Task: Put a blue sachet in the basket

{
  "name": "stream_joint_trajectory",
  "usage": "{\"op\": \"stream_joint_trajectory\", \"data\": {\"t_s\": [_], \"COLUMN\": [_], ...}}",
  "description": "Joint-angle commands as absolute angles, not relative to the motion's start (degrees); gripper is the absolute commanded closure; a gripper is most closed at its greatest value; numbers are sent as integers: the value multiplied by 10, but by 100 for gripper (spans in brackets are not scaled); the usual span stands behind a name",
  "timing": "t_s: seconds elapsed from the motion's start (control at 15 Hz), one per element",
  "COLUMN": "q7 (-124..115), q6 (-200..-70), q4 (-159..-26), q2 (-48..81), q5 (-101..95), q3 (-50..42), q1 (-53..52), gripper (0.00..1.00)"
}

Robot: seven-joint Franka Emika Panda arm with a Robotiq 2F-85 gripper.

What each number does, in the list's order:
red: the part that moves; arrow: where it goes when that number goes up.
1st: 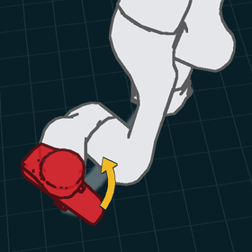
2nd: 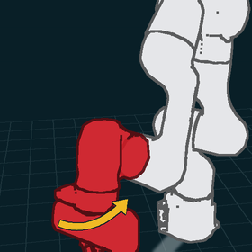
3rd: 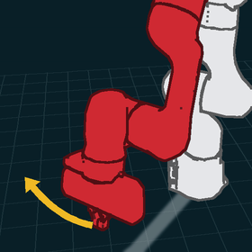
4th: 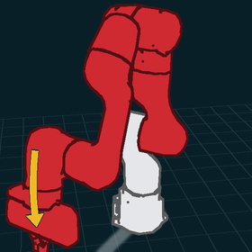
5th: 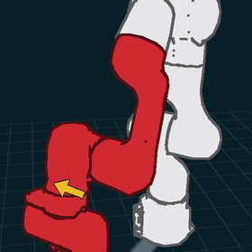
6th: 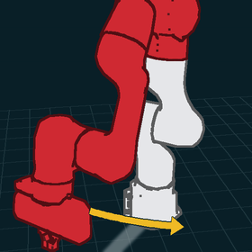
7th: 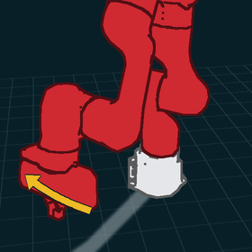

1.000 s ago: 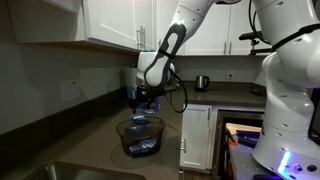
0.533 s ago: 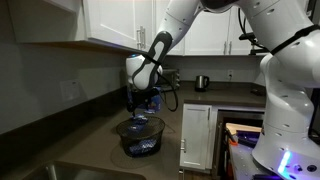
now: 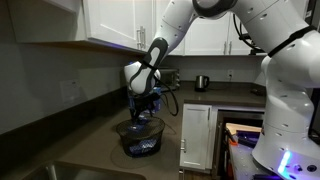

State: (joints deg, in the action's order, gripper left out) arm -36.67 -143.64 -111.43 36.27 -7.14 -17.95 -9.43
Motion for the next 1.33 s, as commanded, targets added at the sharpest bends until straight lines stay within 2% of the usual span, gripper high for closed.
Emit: {"op": "stream_joint_trajectory", "data": {"t_s": [0.0,0.07,0.2,0.27,0.4,0.53,0.73,0.87,0.93,1.0,1.07,1.27], "q7": [-366,-363,-360,-357,-355,-354,-354,-354,-354,-353,-353,-351], "q6": [-1429,-1435,-1449,-1455,-1468,-1476,-1485,-1490,-1491,-1492,-1494,-1503], "q4": [-1105,-1105,-1109,-1111,-1115,-1116,-1117,-1117,-1117,-1118,-1120,-1125], "q2": [361,360,356,355,352,351,350,351,352,353,354,355], "q5": [-25,-11,10,18,31,41,50,57,63,68,74,86], "q3": [-144,-137,-128,-123,-116,-112,-109,-107,-105,-103,-101,-95], "q1": [-54,-46,-35,-29,-23,-20,-18,-16,-15,-13,-12,-8], "gripper": [4,7,31,34,48,11,1,0,4,25,29,50]}}
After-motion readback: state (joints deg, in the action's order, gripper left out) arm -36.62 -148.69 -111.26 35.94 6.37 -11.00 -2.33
